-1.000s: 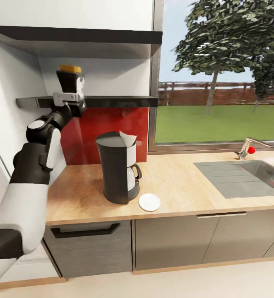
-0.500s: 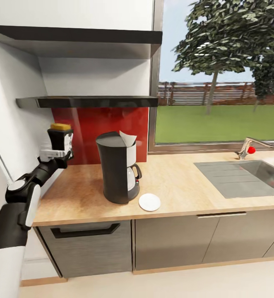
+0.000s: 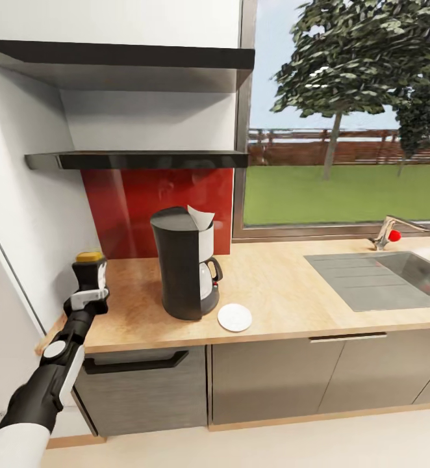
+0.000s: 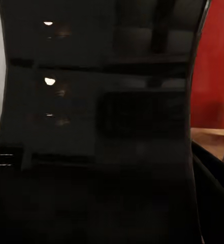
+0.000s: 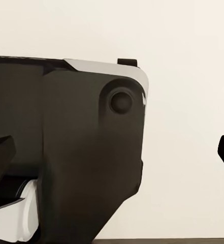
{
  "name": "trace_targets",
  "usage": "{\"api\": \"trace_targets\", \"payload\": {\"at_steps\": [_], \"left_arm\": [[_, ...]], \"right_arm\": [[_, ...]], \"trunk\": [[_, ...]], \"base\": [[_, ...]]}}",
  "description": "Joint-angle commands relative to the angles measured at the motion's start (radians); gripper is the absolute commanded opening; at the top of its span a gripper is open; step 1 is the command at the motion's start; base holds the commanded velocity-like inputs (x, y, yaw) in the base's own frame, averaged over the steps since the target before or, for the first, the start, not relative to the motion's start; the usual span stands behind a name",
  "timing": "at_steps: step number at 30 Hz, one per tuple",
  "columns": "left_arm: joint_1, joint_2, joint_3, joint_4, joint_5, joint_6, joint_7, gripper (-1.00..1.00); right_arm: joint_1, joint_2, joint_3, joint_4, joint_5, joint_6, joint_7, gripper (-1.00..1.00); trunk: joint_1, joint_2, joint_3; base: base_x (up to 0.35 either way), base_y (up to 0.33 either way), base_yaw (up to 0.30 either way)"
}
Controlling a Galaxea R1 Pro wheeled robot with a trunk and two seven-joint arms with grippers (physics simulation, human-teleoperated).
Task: Set up a coffee station on the kitchen countertop: keep the coffee maker on the countertop, move the bottle of coffee from the kitchen shelf to the counter next to the coffee maker, place a paper coffee filter on top of the coffee maker, put the saucer next to the coffee maker with the coffee cup on the saucer, and place the electric kettle next to the coffee maker.
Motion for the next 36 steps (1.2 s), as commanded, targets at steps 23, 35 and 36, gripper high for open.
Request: {"api": "trace_targets", "payload": {"at_steps": [23,35,36], "left_arm": [[0.005,-0.022,0.0,0.161,0.005,-0.095,-0.001,-1.0],[0.006,-0.028,0.001,0.165,0.003,-0.143,-0.001,-1.0],[0.006,-0.031,0.0,0.165,0.003,-0.148,-0.002,-1.0]], "right_arm": [[-0.001,-0.009,0.007,0.004,-0.012,0.0,0.002,1.0],[-0.001,-0.01,0.006,0.004,-0.012,0.002,0.002,1.0],[-0.001,-0.01,0.006,0.004,-0.012,0.002,0.002,1.0]], "trunk": [[0.001,-0.002,-0.002],[0.001,-0.002,-0.002],[0.001,-0.002,-0.002]], "base": [[0.171,0.0,0.0],[0.058,0.0,-0.14],[0.101,0.0,-0.014]]}}
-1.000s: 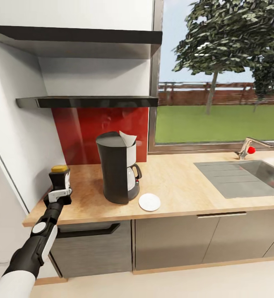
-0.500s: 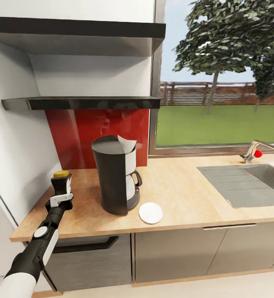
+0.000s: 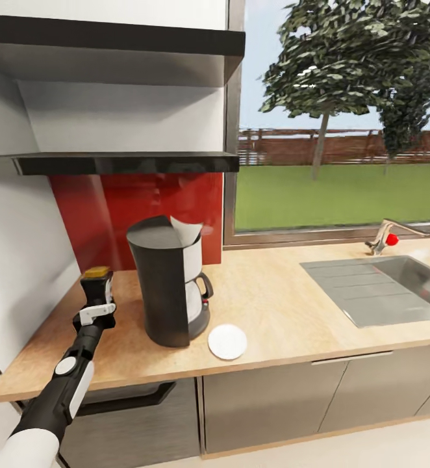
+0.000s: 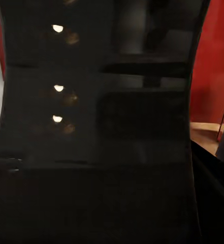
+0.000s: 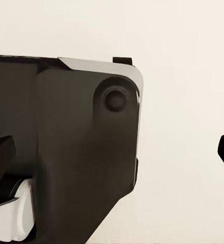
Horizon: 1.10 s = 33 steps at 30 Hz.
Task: Set up a coffee station on the kitchen countertop: keep the coffee maker on the countertop, move the bottle of coffee from the kitchen shelf to the counter next to the coffee maker, place a paper coffee filter on top of the coffee maker, put the saucer next to the coffee maker with the coffee cup on the saucer, and place the electric kettle next to the coffee maker.
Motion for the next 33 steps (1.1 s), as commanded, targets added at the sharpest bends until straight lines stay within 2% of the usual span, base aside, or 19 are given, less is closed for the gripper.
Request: {"api": "trace_targets", "payload": {"at_steps": [1,6,17,20,25,33], "left_arm": [[-0.001,-0.007,0.002,0.001,0.005,-0.008,-0.007,-1.0],[-0.001,-0.017,0.002,0.002,0.004,-0.014,-0.007,-1.0],[0.014,-0.017,0.002,0.002,0.001,-0.028,-0.007,-1.0],[0.038,-0.017,0.001,0.002,0.001,-0.058,-0.009,-1.0],[0.062,-0.017,0.001,0.001,0.0,-0.068,-0.014,-1.0],[0.064,-0.019,-0.008,0.001,0.001,-0.068,-0.019,-1.0]], "right_arm": [[0.0,-0.001,0.008,0.0,-0.01,0.0,0.002,1.0],[0.0,-0.001,0.008,0.0,-0.01,-0.001,0.002,1.0],[-0.001,0.0,0.008,0.0,-0.01,0.0,0.002,1.0],[-0.001,-0.001,0.008,0.0,-0.01,-0.001,0.002,1.0],[-0.001,0.0,0.008,0.0,-0.01,0.0,0.002,1.0],[0.0,0.0,0.008,0.0,-0.01,-0.001,0.002,1.0]], "trunk": [[0.001,-0.002,-0.002],[0.001,-0.002,-0.002],[0.001,-0.002,-0.002],[0.001,-0.002,-0.002],[0.001,-0.002,-0.002],[0.001,-0.002,-0.002]], "base": [[0.178,0.0,-0.007],[0.176,0.0,-0.002],[0.011,0.0,0.0],[0.0,0.0,0.0],[0.017,0.0,0.0],[0.198,0.0,0.0]]}}
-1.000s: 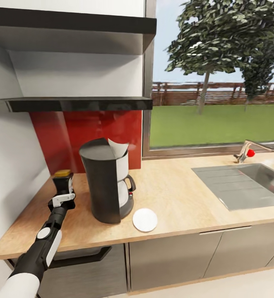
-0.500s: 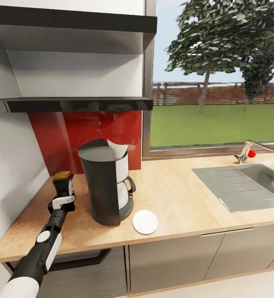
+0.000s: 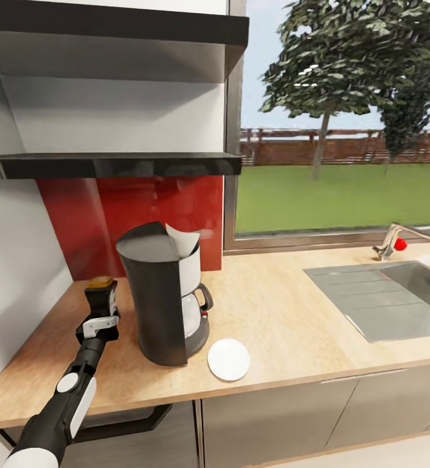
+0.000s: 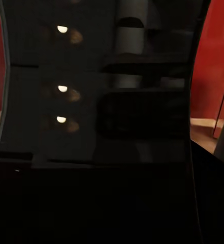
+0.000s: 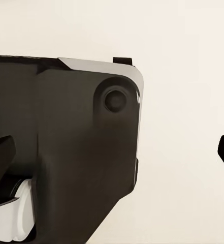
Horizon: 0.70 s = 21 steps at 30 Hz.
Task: Set up a coffee station on the kitchen countertop: keep the coffee maker on the countertop, move the bottle of coffee from the kitchen shelf to the counter next to the coffee maker, place a paper coffee filter on top of the coffee maker, put the saucer next to the coffee maker with the coffee cup on the saucer, and place the electric kettle next to the coffee maker.
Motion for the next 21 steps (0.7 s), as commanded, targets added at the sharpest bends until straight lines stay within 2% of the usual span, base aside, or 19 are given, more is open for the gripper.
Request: {"api": "trace_targets", "payload": {"at_steps": [1,8,14,21], "left_arm": [[-0.001,0.0,0.002,0.0,0.005,-0.002,-0.008,-1.0],[0.0,0.001,0.002,0.0,0.005,-0.002,-0.008,-1.0],[0.001,0.001,0.002,0.002,0.005,-0.002,-0.008,-1.0],[0.001,0.001,0.002,0.002,0.005,-0.002,-0.008,-1.0]], "right_arm": [[-0.001,0.0,0.008,0.0,-0.01,0.0,0.002,1.0],[-0.002,-0.001,0.008,0.0,-0.01,0.0,0.002,1.0],[-0.001,-0.001,0.008,0.0,-0.01,0.0,0.002,1.0],[-0.001,-0.001,0.008,0.0,-0.01,0.0,0.002,1.0]], "trunk": [[0.001,-0.002,-0.002],[0.001,-0.002,-0.002],[0.001,-0.002,-0.002],[0.001,-0.002,-0.002]], "base": [[0.065,0.0,0.0],[0.017,0.0,0.0],[0.192,0.0,0.0],[0.013,0.0,0.0]]}}
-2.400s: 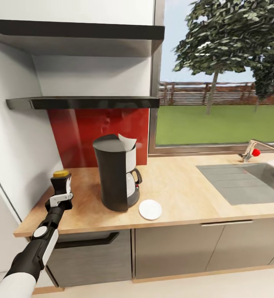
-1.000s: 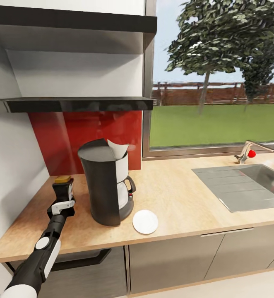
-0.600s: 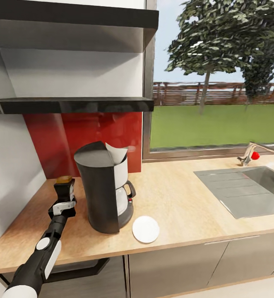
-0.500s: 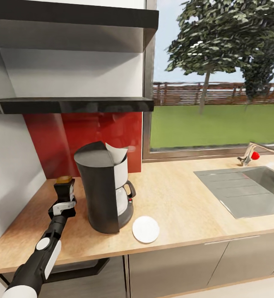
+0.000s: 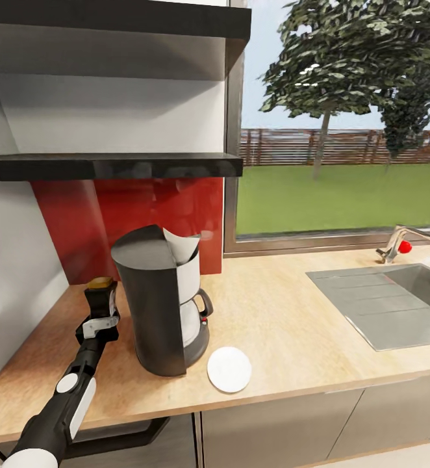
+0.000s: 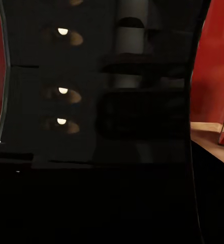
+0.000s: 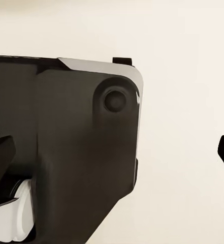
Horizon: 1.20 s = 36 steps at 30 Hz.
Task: Set up a coffee station on the kitchen countertop: keep the coffee maker on the countertop, move the bottle of coffee from the kitchen shelf to the counter next to the coffee maker, place a paper coffee filter on top of the coffee maker, put the saucer next to the coffee maker with the coffee cup on the saucer, and place the electric kettle next to the coffee maker.
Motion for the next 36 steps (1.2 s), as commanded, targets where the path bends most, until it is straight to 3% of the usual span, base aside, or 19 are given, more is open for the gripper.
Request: {"api": "trace_targets", "payload": {"at_steps": [1,32,36], "left_arm": [[-0.001,0.0,0.002,0.001,0.005,-0.002,-0.008,-1.0],[0.006,0.003,0.002,-0.002,0.0,-0.008,-0.008,-1.0],[0.021,0.001,-0.001,-0.004,0.002,-0.026,-0.009,-1.0]], "right_arm": [[-0.001,0.0,0.008,0.0,-0.01,0.0,0.002,1.0],[-0.001,-0.001,0.004,-0.006,-0.013,0.0,0.001,1.0],[-0.001,0.0,0.002,-0.007,-0.014,0.0,0.001,1.0]], "trunk": [[0.001,-0.002,-0.002],[0.001,-0.002,-0.002],[0.016,-0.03,-0.019]], "base": [[0.001,0.0,0.0],[0.037,0.0,0.0],[0.0,0.0,0.0]]}}
